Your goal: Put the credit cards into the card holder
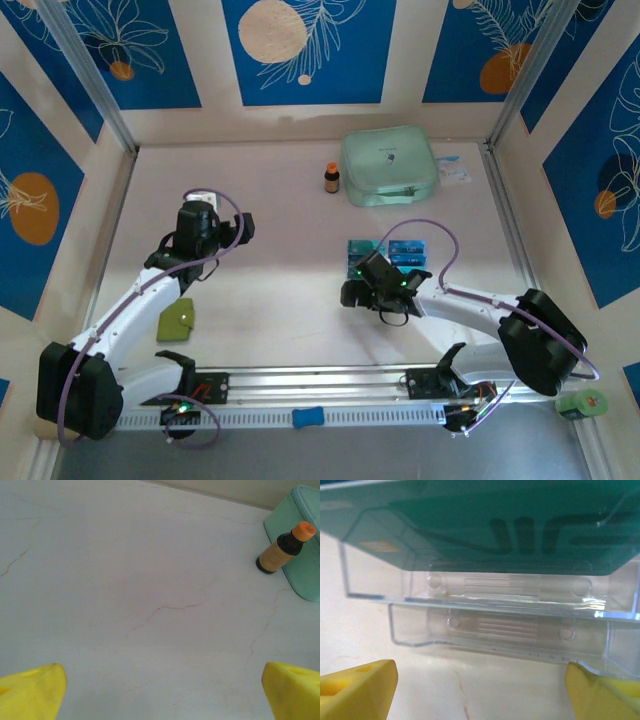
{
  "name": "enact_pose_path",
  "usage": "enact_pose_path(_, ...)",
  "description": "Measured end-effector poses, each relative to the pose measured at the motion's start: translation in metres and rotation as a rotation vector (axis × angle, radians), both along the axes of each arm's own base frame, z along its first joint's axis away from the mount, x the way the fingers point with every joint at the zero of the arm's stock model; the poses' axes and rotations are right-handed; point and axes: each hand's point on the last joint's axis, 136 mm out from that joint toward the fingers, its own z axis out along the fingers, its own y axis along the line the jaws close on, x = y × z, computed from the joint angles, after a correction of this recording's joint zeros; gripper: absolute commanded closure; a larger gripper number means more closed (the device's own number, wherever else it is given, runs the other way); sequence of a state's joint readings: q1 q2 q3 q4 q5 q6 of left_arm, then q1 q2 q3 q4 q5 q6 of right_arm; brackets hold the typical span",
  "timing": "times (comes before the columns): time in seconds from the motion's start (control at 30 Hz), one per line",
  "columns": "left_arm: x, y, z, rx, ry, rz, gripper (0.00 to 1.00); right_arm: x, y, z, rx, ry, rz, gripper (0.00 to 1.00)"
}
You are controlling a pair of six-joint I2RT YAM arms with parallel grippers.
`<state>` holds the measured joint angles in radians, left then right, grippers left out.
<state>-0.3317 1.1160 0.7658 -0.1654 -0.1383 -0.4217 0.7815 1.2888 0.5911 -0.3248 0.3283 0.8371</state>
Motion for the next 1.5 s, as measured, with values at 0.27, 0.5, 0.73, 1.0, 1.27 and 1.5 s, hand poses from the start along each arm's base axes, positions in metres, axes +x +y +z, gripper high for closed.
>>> enact_pose_path(0.27, 0.000, 0.000, 0.000, 0.000, 0.000, 0.000, 0.00, 0.007, 0.003, 0.005, 0.013, -0.030, 0.013, 0.13)
enact_pose_path(0.5, 0.000, -0.001, 0.000, -0.004, 0.001, -0.006, 0.00, 0.002, 0.010, 0.008, 0.034, -0.025, 0.040, 0.13)
enact_pose_path(0.73, 0.000, -0.002, 0.000, -0.005, 0.002, -0.007, 0.00, -0.013, 0.028, 0.017, 0.088, -0.022, 0.111, 0.13)
enact_pose_path(1.0, -0.001, -0.003, 0.000, -0.022, 0.006, -0.004, 0.00, -0.008, 0.062, 0.014, 0.103, -0.004, 0.166, 0.13)
enact_pose_path(1.27, -0.001, -0.003, 0.000, -0.023, 0.007, -0.003, 0.00, 0.005, 0.083, 0.006, 0.093, -0.001, 0.183, 0.13)
enact_pose_path(1.5, -0.001, -0.003, 0.000, -0.023, 0.007, -0.003, 0.00, 0.023, 0.074, 0.004, 0.079, -0.009, 0.152, 0.13)
